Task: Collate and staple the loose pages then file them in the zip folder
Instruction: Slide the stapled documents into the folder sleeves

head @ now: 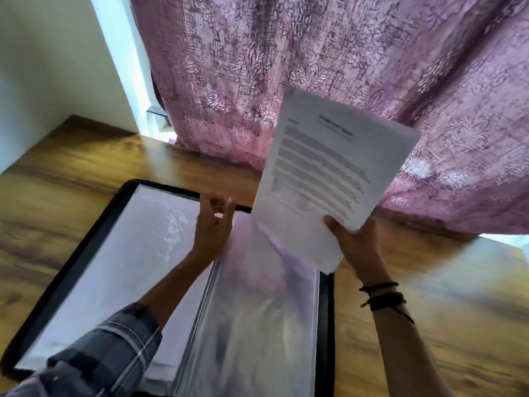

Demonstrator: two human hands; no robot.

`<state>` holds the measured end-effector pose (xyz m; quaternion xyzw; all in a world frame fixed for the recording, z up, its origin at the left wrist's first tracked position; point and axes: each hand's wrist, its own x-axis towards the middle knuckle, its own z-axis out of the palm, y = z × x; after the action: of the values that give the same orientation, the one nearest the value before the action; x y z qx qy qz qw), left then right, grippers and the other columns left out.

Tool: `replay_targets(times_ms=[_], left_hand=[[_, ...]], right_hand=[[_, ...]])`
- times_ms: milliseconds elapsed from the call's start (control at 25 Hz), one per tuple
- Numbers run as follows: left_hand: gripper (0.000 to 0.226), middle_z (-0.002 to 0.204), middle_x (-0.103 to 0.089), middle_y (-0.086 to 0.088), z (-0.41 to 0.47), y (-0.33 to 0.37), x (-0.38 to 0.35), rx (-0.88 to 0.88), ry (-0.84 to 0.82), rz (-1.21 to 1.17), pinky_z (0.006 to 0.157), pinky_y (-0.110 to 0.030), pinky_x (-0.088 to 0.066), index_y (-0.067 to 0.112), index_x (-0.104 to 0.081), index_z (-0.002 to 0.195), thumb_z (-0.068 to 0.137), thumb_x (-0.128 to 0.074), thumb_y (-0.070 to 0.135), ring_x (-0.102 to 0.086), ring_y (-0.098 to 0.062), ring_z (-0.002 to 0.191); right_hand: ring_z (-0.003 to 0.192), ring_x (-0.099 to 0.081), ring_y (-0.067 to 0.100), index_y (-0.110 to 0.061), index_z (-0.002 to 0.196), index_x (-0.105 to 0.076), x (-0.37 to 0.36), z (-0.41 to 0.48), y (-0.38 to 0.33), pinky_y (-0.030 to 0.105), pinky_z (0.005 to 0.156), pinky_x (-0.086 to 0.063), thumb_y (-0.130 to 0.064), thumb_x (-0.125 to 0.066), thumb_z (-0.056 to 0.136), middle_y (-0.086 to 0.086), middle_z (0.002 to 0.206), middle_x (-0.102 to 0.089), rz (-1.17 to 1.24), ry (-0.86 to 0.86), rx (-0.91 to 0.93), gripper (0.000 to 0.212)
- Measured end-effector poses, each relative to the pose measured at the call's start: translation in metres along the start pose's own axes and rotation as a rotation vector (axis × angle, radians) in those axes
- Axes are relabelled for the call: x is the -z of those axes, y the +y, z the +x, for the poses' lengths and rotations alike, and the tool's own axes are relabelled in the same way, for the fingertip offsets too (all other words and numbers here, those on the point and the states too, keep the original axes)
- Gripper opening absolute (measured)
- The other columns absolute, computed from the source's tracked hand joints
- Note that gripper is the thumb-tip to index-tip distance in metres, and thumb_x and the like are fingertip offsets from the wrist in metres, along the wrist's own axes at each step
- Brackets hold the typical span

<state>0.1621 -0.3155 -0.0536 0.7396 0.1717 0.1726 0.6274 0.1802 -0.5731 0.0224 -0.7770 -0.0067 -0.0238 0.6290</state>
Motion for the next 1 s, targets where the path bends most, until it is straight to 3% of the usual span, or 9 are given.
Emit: replay_targets(times_ms=[80, 160, 200, 280, 360, 480, 600, 800, 1000], left_hand=[[0.013, 0.093, -0.064, 0.003, 0.007, -0.014, -0.006, -0.187, -0.093, 0.239, 0.072, -0.026, -0.047, 0.013, -0.057, 0.101, 0.092, -0.063, 0.020, -0.061, -0.019, 0.087], [0.020, 0.113, -0.065, -0.005, 0.009, -0.027, -0.013, -0.483, -0.236, 0.590, 0.083, -0.030, -0.046, 0.013, -0.063, 0.110, 0.093, -0.060, 0.025, -0.059, -0.025, 0.105], [0.026, 0.122, -0.062, -0.007, 0.010, -0.032, -0.016, -0.615, -0.289, 0.751, 0.088, -0.034, -0.046, 0.014, -0.062, 0.115, 0.094, -0.056, 0.028, -0.055, -0.027, 0.112], [0.029, 0.126, -0.058, -0.008, 0.010, -0.039, -0.024, -0.690, -0.341, 0.919, 0.089, -0.040, -0.047, 0.013, -0.062, 0.116, 0.092, -0.057, 0.029, -0.053, -0.030, 0.115], [0.019, 0.116, -0.062, -0.009, 0.008, -0.042, -0.031, -0.687, -0.343, 0.940, 0.082, -0.042, -0.049, 0.013, -0.067, 0.102, 0.085, -0.065, 0.023, -0.058, -0.032, 0.106], [0.006, 0.104, -0.064, -0.007, 0.004, -0.043, -0.031, -0.739, -0.327, 0.915, 0.080, -0.040, -0.048, 0.014, -0.068, 0.082, 0.082, -0.063, 0.016, -0.061, -0.028, 0.098], [0.007, 0.102, -0.066, -0.010, 0.001, -0.041, -0.026, -0.790, -0.312, 0.860, 0.087, -0.039, -0.048, 0.008, -0.067, 0.091, 0.084, -0.065, 0.006, -0.060, -0.027, 0.098], [0.008, 0.104, -0.062, -0.008, 0.004, -0.032, -0.020, -0.750, -0.393, 0.735, 0.091, -0.032, -0.044, 0.011, -0.055, 0.102, 0.098, -0.048, 0.012, -0.055, -0.024, 0.097], [0.010, 0.094, -0.063, -0.010, 0.006, -0.023, -0.024, -0.732, -0.435, 0.709, 0.082, -0.033, -0.045, 0.010, -0.056, 0.098, 0.095, -0.046, 0.010, -0.059, -0.027, 0.087]], right_hand=[[0.105, -0.067, 0.005, -0.031, 0.109, -0.064, -0.007, 0.017, -0.010, 0.027, 0.091, -0.055, 0.000, -0.072, 0.085, -0.009, 0.110, -0.069, -0.014, 0.018, 0.092, 0.040], [0.103, -0.065, -0.005, -0.017, 0.119, -0.064, -0.016, 0.031, -0.017, 0.013, 0.086, -0.051, -0.002, -0.071, 0.087, -0.009, 0.111, -0.068, -0.026, 0.021, 0.123, 0.036], [0.102, -0.065, -0.007, -0.012, 0.120, -0.063, -0.019, 0.035, -0.018, 0.011, 0.085, -0.050, -0.004, -0.072, 0.087, -0.010, 0.110, -0.069, -0.030, 0.024, 0.128, 0.035], [0.098, -0.066, -0.009, -0.017, 0.113, -0.065, -0.029, 0.044, -0.019, 0.012, 0.085, -0.051, -0.007, -0.073, 0.087, -0.016, 0.105, -0.069, -0.017, 0.018, 0.102, 0.029], [0.096, -0.068, -0.005, -0.025, 0.104, -0.066, -0.039, 0.051, -0.020, 0.016, 0.084, -0.053, -0.009, -0.074, 0.086, -0.019, 0.100, -0.070, 0.018, 0.011, 0.058, 0.026], [0.093, -0.070, -0.001, -0.019, 0.105, -0.067, -0.052, 0.059, -0.015, 0.019, 0.081, -0.055, -0.008, -0.075, 0.085, -0.013, 0.099, -0.072, 0.047, 0.015, 0.062, 0.024], [0.086, -0.070, -0.003, -0.009, 0.110, -0.066, -0.065, 0.064, -0.010, 0.017, 0.077, -0.055, -0.007, -0.076, 0.084, -0.004, 0.099, -0.072, 0.092, 0.018, 0.032, 0.028], [0.081, -0.070, -0.002, -0.023, 0.089, -0.063, -0.098, 0.070, -0.005, 0.026, 0.080, -0.057, -0.005, -0.076, 0.083, -0.014, 0.087, -0.071, 0.215, -0.026, -0.056, 0.023], [0.097, -0.072, 0.017, -0.017, 0.104, -0.067, -0.113, 0.081, 0.010, 0.045, 0.089, -0.058, -0.009, -0.075, 0.085, -0.001, 0.100, -0.075, 0.254, -0.070, -0.105, 0.023]])
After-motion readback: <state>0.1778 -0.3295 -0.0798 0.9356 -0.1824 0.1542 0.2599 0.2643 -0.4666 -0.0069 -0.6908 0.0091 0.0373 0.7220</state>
